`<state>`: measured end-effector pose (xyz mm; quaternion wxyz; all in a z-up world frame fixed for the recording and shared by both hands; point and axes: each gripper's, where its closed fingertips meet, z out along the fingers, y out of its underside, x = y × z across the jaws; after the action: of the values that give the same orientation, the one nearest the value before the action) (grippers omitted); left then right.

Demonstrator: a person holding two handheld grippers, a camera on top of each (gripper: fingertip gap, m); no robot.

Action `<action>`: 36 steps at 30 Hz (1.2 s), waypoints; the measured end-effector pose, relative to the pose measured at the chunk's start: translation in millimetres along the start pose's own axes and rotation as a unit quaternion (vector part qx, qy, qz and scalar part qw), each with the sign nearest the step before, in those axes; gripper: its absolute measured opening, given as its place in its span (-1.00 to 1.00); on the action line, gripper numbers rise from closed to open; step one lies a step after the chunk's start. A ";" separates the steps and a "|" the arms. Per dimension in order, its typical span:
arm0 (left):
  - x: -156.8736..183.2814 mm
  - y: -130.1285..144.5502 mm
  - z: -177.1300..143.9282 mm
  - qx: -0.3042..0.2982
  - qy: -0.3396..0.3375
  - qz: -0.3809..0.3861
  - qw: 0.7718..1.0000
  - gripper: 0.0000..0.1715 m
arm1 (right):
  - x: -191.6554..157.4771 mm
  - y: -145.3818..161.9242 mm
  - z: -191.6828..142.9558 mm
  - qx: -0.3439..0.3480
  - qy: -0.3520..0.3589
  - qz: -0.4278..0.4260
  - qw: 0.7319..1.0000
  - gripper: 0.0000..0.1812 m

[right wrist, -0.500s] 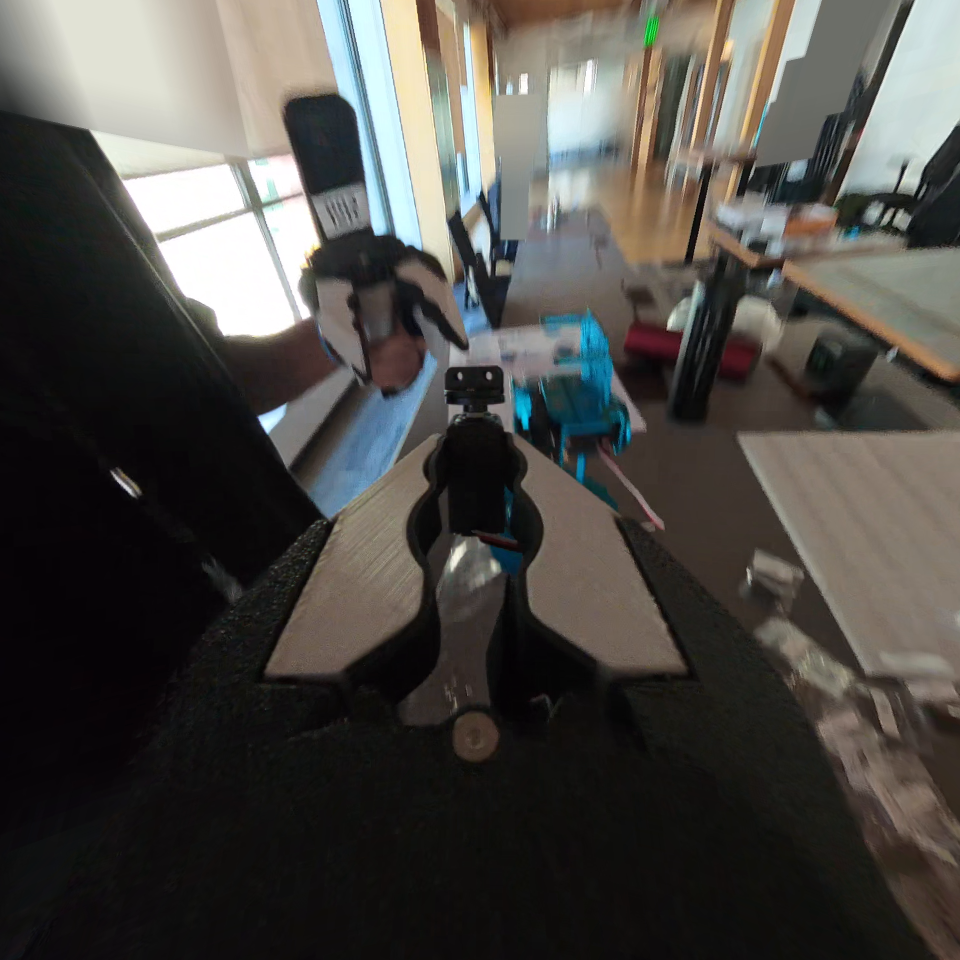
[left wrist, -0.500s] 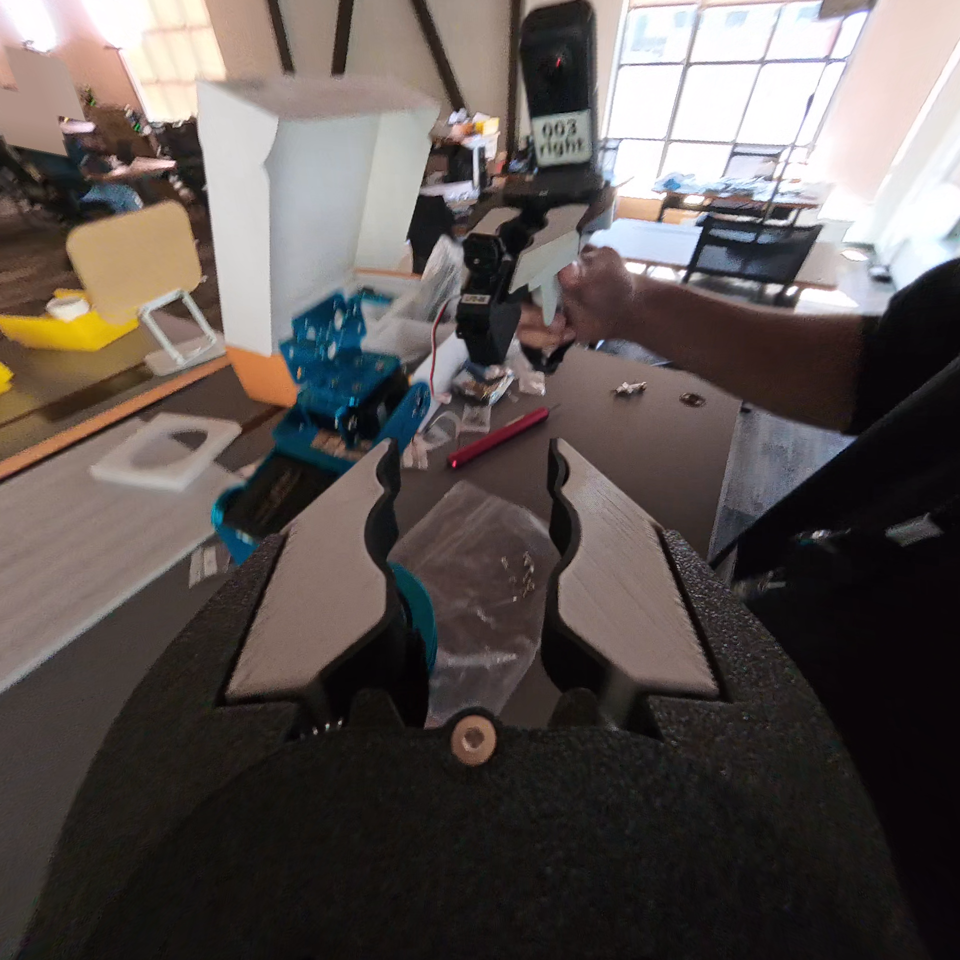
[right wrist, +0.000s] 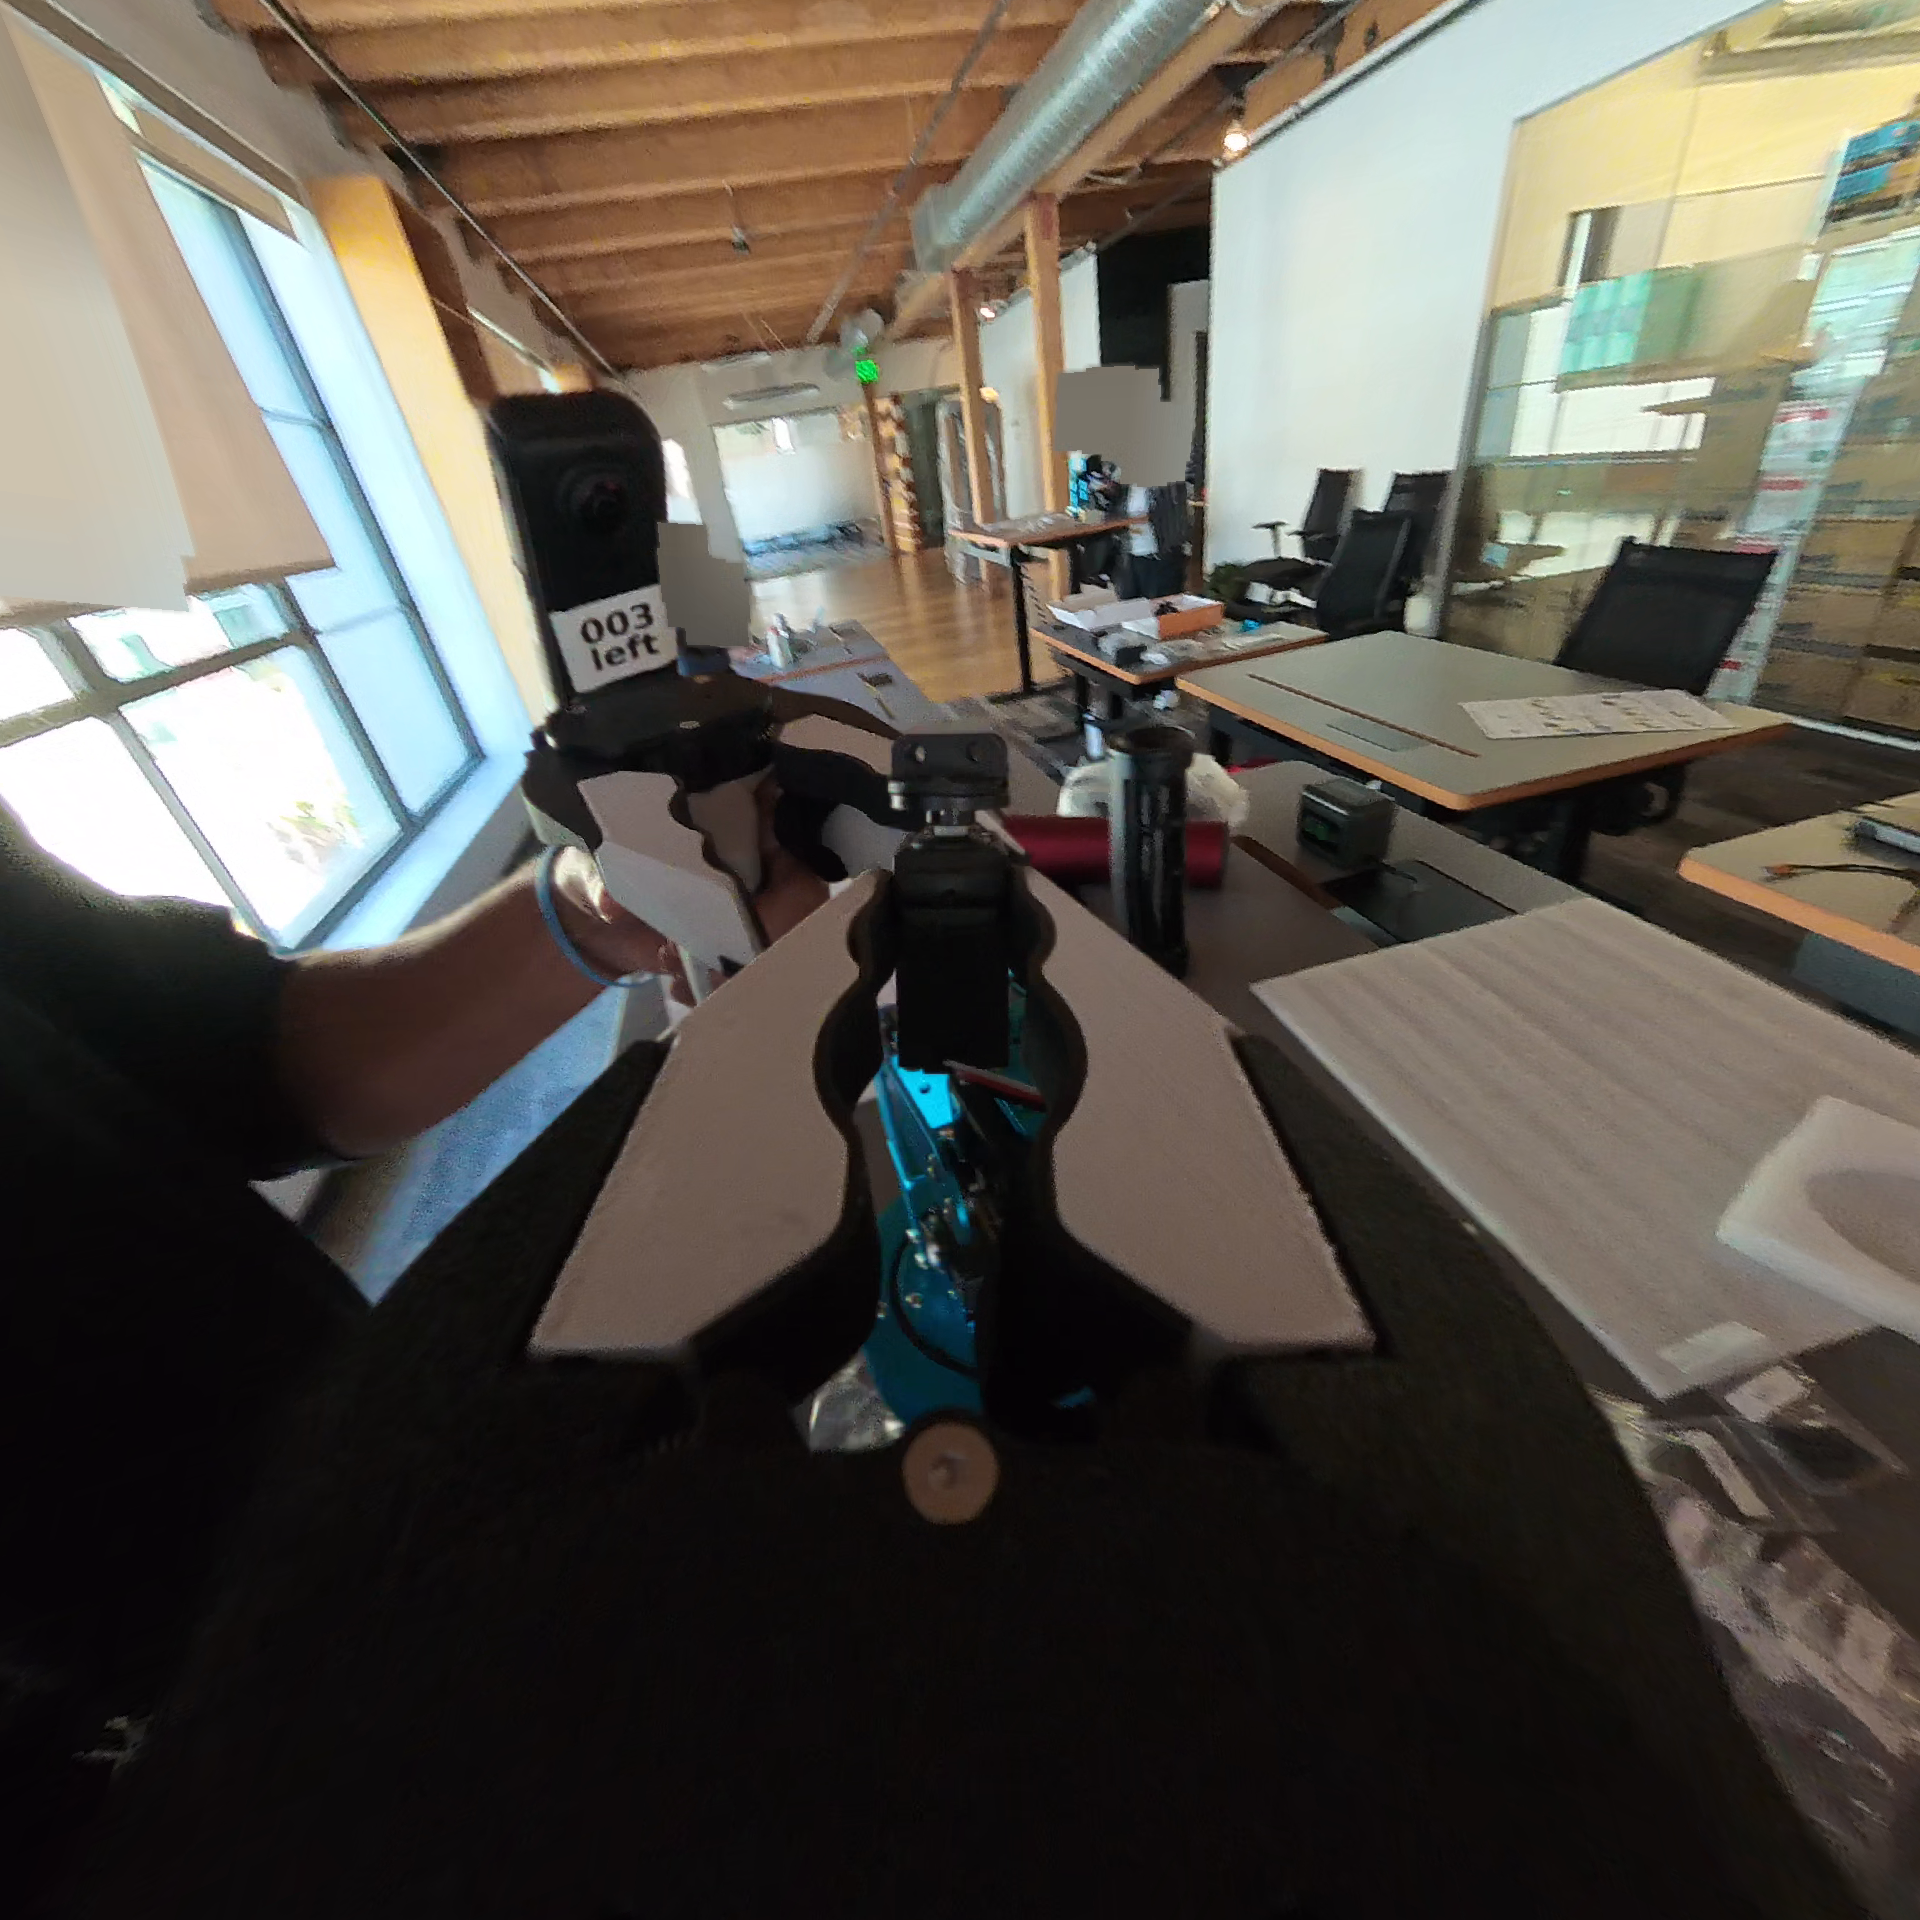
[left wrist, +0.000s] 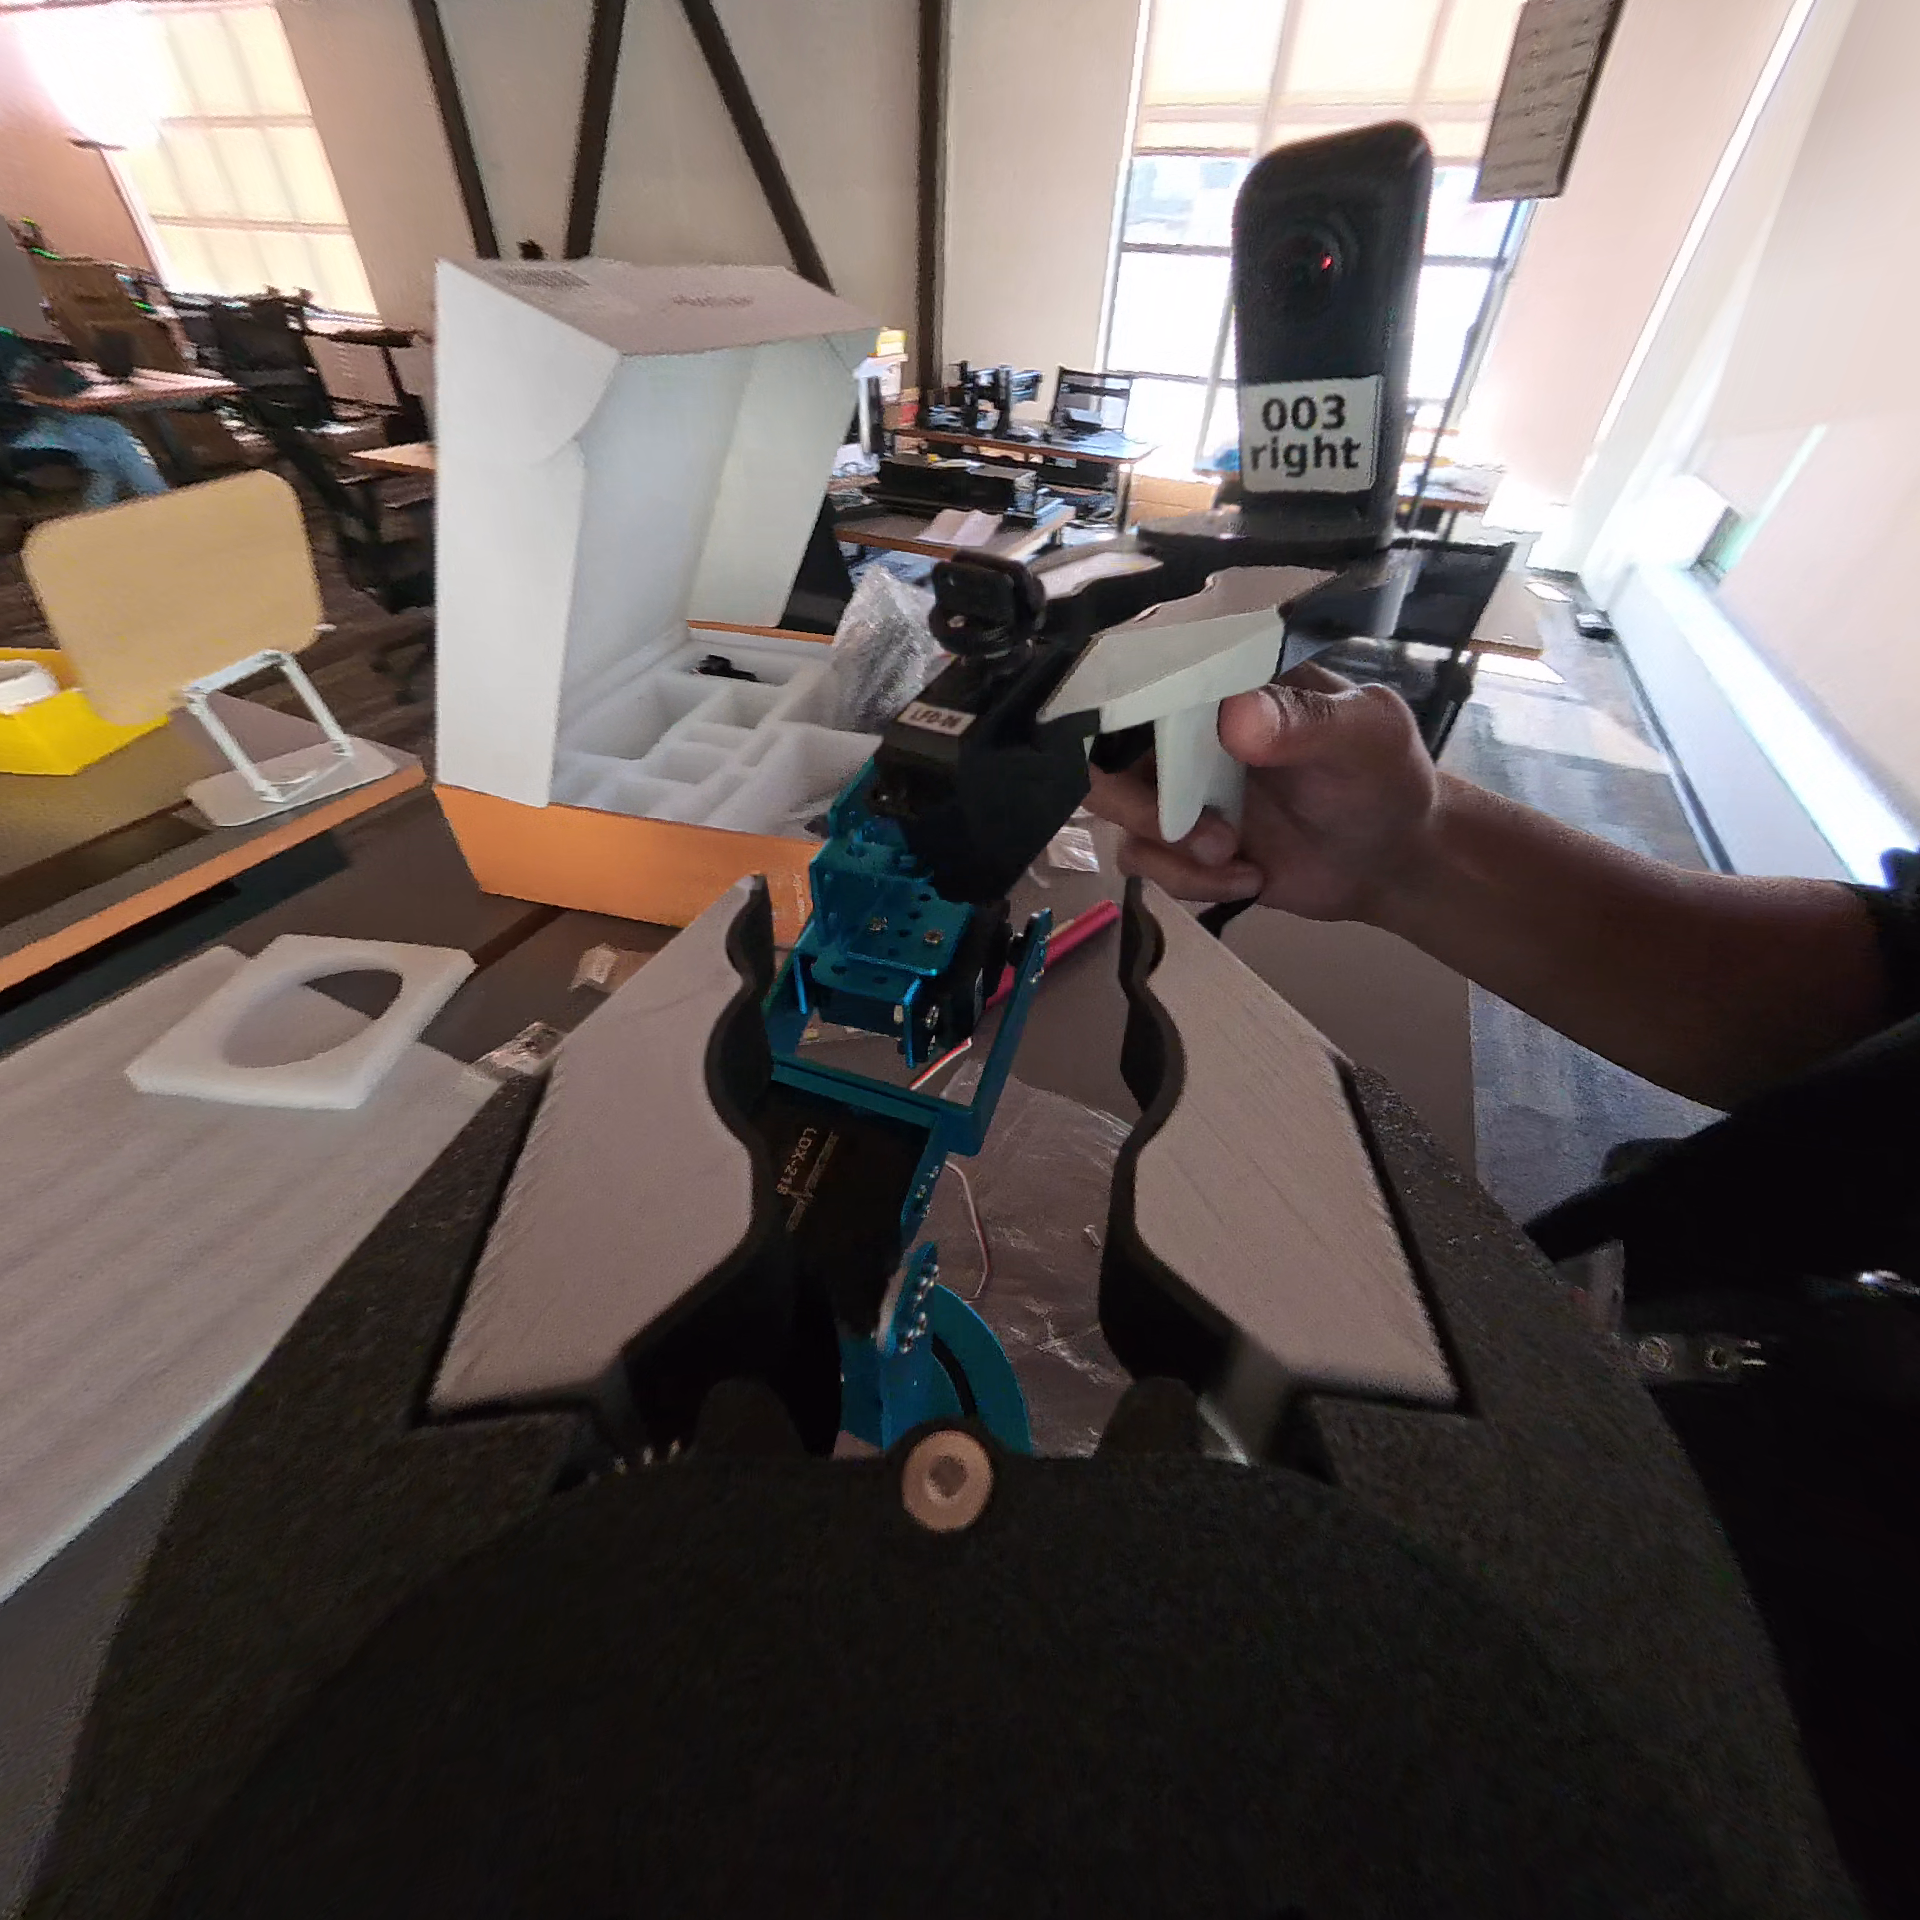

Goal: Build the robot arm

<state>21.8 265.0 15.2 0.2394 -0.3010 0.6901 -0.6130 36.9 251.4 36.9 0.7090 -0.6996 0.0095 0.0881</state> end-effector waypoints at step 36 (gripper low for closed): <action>-12.6 25.0 31.9 -0.088 0.021 0.095 0.991 -0.51 | 4.2 26.1 9.3 -0.229 0.004 -0.134 0.964 -0.76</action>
<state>49.8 253.3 -14.3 0.2551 -0.2411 0.7714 -0.5308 36.5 261.4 10.7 0.5355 -0.8383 -0.1017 -0.0102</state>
